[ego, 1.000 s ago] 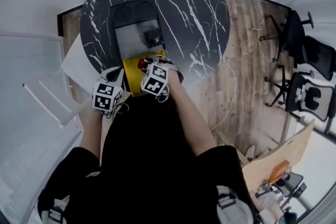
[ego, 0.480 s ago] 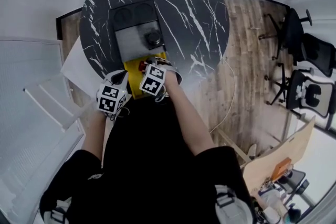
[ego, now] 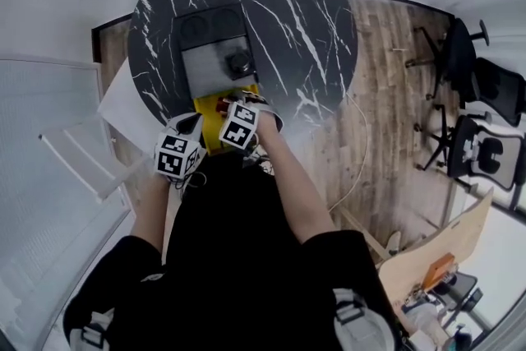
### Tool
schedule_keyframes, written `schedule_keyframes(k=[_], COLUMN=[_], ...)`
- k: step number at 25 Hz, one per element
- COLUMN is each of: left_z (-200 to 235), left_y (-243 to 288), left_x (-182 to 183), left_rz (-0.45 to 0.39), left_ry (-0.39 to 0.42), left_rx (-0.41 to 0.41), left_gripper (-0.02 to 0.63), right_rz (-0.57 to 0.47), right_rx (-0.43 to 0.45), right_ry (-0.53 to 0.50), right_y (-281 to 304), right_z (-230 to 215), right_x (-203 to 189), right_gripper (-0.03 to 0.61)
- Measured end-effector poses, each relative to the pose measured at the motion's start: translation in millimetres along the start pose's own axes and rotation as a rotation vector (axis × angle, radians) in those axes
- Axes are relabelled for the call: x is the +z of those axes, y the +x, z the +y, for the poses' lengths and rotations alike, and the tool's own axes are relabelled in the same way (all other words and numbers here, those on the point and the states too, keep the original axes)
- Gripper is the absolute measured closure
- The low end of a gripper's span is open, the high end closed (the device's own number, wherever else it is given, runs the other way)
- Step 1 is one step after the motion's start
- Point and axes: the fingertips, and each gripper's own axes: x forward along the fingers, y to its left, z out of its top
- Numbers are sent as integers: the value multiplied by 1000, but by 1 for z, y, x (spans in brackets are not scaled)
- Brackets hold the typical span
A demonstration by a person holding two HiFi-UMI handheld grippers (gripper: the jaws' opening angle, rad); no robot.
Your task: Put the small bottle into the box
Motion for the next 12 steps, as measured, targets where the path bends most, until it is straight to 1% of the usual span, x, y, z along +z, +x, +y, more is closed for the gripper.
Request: schedule_keyframes(k=[4, 7, 10, 12], left_z=[-8, -14, -22, -26], left_y=[-4, -9, -15, -19], left_x=[0, -3, -3, -1], left_rz=[-5, -9, -27, -46], left_ry=[-11, -15, -37, -50], left_rx=[28, 54, 84, 104], left_gripper=[614, 614, 614, 614], right_rz=[-60, -116, -189, -248], right_rx=[-8, -34, -58, -83], right_ry=[8, 20, 78, 131], right_y=[-13, -30, -51, -66], right_z=[-4, -4, 2, 3], right_x=[7, 9, 4, 3], right_gripper=[311, 311, 313, 335])
